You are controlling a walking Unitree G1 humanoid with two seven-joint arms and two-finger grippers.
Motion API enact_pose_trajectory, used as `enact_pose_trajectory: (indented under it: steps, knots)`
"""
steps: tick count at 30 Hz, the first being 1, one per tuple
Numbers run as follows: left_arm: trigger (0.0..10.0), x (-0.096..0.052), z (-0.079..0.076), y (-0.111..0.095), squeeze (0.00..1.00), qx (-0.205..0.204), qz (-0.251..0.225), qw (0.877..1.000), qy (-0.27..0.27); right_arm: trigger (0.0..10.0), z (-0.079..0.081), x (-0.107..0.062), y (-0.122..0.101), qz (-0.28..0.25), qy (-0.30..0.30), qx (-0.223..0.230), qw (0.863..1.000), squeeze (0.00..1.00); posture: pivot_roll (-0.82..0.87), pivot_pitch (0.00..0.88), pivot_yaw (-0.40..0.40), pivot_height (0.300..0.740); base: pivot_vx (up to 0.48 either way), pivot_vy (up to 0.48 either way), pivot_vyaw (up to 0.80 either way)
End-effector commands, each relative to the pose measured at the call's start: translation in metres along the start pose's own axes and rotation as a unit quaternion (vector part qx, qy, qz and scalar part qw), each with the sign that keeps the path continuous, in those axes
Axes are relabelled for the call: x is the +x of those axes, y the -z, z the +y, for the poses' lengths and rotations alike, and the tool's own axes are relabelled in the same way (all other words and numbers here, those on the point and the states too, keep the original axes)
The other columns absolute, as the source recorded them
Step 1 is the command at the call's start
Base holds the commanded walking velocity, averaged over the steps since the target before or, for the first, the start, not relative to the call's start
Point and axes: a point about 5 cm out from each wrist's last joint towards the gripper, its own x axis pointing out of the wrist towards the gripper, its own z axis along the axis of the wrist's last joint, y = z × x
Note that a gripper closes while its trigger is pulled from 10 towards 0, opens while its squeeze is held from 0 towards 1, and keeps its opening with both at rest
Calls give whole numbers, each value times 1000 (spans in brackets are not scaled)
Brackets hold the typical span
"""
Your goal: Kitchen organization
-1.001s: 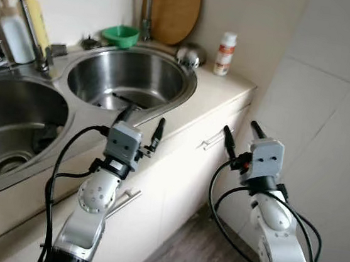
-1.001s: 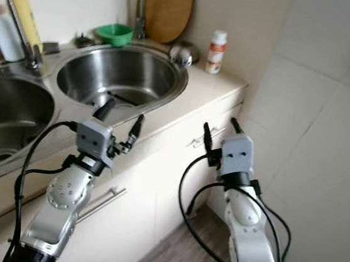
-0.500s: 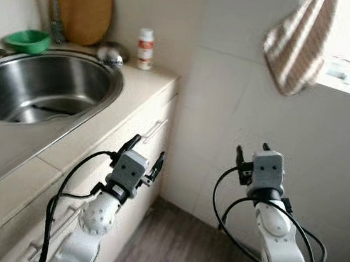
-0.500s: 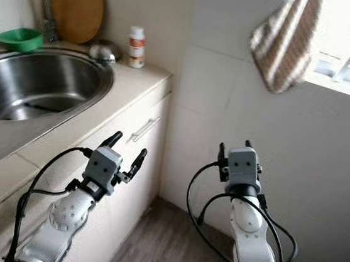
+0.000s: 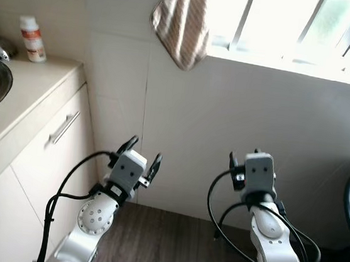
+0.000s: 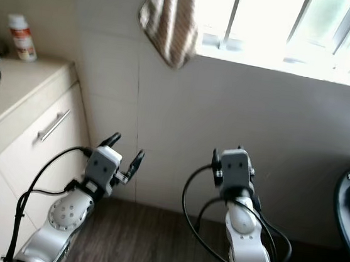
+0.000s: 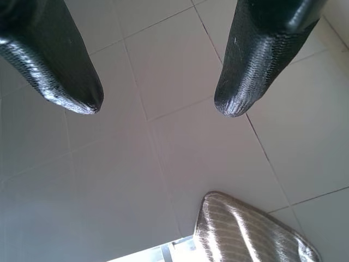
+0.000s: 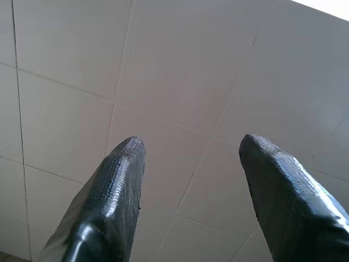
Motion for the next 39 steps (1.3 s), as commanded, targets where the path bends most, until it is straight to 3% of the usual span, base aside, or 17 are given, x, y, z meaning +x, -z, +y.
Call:
enact_pose_trajectory:
  steps: [1, 6, 8, 21, 33, 39]
  knots:
    - [10000, 2, -7, -1, 0, 0, -1, 1000, 12, 10000, -5, -1, 6, 20, 5, 0, 1000, 0, 36, 0, 0, 740, 0, -480, -800]
    - [10000, 1, -8, -1, 0, -3, 0, 1000, 12, 10000, -4, -2, 5, 15, -1, -6, 1000, 0, 34, 0, 0, 740, 0, -480, -800]
    - [10000, 1, -8, 0, 0, -4, 1, 1000, 13, 10000, -2, -2, 6, 20, -9, -22, 1000, 0, 34, 0, 0, 740, 0, -480, 0]
    - [10000, 3, -8, -1, 0, -9, -3, 1000, 13, 10000, 1, -1, 6, 24, -19, -25, 999, 0, 34, 0, 1, 740, 0, -480, 0]
    - [10000, 4, -5, 1, 0, -35, 0, 999, -2, 10000, -18, 9, 3, 36, 6, -16, 999, 0, 28, 0, 3, 740, 0, -42, 0]
    - [10000, 4, -5, 4, 0, -50, 9, 999, -6, 10000, -30, 20, 6, 69, 15, 5, 997, 0, 27, 0, 0, 740, 0, 0, 0]
